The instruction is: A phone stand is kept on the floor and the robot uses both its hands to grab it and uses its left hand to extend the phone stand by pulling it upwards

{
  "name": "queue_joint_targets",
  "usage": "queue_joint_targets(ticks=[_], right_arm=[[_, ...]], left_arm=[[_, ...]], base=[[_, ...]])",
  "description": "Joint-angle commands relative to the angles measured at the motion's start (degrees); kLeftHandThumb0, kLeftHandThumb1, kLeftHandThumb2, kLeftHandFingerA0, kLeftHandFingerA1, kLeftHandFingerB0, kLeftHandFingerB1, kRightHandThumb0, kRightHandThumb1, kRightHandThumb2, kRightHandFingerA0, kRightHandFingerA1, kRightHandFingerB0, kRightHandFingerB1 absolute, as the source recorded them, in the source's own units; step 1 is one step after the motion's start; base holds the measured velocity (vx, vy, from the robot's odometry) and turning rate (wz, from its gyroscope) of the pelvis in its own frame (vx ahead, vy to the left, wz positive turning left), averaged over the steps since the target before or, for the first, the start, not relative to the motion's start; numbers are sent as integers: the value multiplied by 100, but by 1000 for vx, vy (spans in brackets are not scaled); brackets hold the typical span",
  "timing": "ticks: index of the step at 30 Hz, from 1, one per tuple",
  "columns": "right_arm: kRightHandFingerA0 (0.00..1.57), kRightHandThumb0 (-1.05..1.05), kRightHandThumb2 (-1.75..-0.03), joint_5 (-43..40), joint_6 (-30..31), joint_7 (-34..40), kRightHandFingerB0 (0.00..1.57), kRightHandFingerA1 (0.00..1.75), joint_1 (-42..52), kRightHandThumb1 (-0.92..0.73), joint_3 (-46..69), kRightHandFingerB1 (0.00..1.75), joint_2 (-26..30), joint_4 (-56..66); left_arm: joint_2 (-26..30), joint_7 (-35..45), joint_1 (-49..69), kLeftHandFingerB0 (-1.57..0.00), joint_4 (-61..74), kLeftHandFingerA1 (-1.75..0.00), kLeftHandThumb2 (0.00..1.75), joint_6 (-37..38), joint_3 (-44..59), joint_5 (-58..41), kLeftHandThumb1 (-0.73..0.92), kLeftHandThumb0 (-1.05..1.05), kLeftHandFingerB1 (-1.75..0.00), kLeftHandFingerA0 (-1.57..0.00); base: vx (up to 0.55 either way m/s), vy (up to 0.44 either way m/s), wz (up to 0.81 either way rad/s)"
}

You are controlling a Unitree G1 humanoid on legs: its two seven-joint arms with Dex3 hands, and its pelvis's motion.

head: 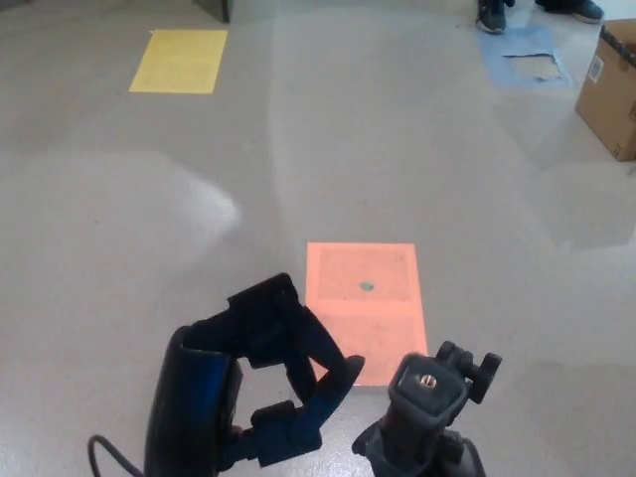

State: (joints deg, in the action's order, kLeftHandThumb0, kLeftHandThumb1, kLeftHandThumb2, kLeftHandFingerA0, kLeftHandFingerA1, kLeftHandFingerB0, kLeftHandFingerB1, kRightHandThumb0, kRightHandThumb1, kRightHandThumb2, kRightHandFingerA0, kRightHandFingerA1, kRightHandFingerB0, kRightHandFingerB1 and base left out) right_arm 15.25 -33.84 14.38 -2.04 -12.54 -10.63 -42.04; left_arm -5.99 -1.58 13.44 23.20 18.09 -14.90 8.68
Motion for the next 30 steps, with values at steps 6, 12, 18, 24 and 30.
queue_joint_targets(ticks=[6,12,18,24,30], right_arm=[[20,-103,-77,266,935,-655,7,70,221,-59,-275,32,558,677],[8,-100,-78,209,1291,-924,0,61,404,-51,-387,14,892,1229],[21,-93,-94,275,1557,-1097,3,68,530,-48,-477,4,1192,1648],[13,-92,-97,246,2097,-1595,0,63,700,-49,-615,0,1449,2392],[6,-105,-60,251,2651,-2001,0,71,1018,-64,-625,0,1836,3266]], left_arm=[[848,310,689,-11,80,-38,96,-382,201,457,59,-87,-38,-5],[1234,146,1189,0,-450,0,111,-329,466,559,72,-105,-5,0],[1390,-56,1620,0,-1318,0,114,230,689,514,73,-105,-11,0],[1406,-30,2067,0,-1627,0,115,473,861,347,76,-105,-7,0],[1374,-41,2315,0,-1877,-1,113,761,888,347,77,-105,-5,0]], base=[[0,0,0],[0,0,0],[0,0,0],[0,0,0],[0,0,0]])
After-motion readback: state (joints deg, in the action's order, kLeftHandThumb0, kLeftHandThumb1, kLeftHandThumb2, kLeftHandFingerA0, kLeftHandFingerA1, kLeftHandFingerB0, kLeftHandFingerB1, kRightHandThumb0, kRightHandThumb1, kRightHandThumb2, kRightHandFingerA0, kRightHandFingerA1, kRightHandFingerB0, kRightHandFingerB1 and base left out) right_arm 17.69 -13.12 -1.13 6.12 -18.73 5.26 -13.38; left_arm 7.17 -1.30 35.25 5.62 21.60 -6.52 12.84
